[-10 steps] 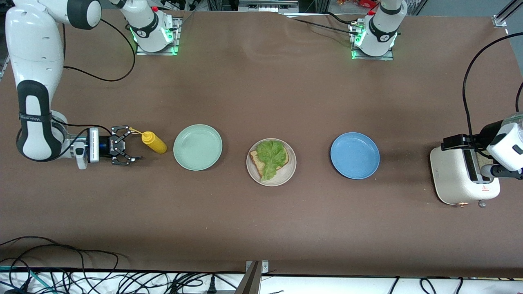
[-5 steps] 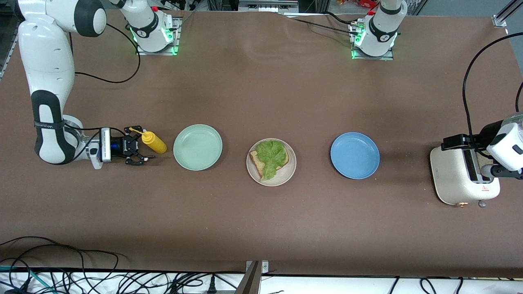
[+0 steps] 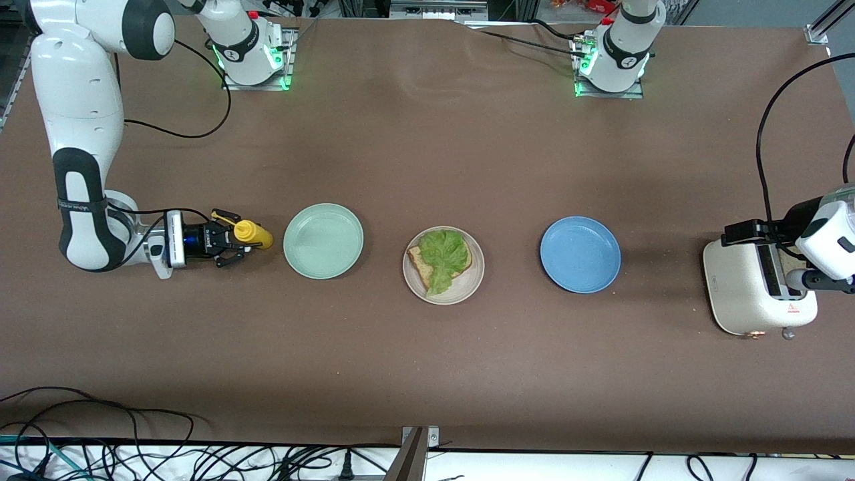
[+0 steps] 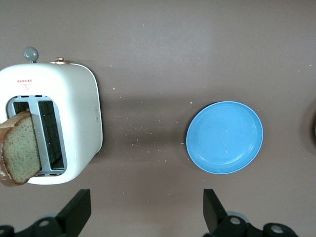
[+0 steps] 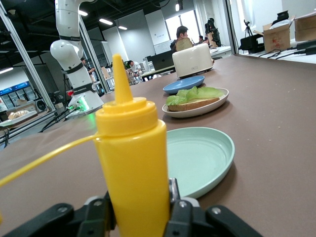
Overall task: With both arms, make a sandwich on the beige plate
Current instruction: 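Reach the right gripper to the yellow mustard bottle and grasp it, then lift the mustard bottle with the right gripper toward the beige plate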
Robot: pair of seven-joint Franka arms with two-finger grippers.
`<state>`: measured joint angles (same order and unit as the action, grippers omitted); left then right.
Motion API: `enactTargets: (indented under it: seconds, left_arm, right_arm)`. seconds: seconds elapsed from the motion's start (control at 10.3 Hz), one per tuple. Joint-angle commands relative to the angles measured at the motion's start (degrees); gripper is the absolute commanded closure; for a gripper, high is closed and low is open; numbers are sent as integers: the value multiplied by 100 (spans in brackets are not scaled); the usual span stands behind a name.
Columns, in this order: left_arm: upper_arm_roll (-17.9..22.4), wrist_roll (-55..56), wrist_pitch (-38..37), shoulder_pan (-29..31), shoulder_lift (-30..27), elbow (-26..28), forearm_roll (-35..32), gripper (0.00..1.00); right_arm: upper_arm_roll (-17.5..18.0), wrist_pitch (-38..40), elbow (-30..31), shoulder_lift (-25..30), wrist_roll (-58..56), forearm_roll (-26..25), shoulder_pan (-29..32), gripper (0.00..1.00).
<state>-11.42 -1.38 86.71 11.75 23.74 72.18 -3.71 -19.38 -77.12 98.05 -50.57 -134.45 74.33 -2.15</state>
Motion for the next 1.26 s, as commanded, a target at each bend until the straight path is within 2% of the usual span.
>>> enactTargets:
  seconds: [0.0,0.29,0.49,0.68,0.78,0.97,1.17]
  left_arm:
    - [-36,-91,4,20,-36,33,-148,0]
    - [-36,-91,4,20,-36,33,-148,0]
    - [-36,-91,4,20,-36,33,-148,0]
    - [-36,-91,4,20,-36,33,-148,0]
    - [-36,-82,4,20,-36,33,-148,0]
    - [-36,-91,4,20,-36,33,-148,0]
    - [-36,-91,4,20,-36,33,-148,0]
  right_arm:
    - [40,57,-93,46,646,55,31,100]
    - [-21,-48,-267,248,1690,3,-153,100]
    - [-30,-100,-592,485,2516,-320,-258,100]
    - [-22,-136,-1319,609,3308,-1066,-434,100]
    - [-30,-136,-1523,644,3607,-1191,-548,100]
    - [-22,-319,-2119,644,4292,-1848,-925,100]
    - [-39,-837,-2299,705,4934,-2534,-1531,100]
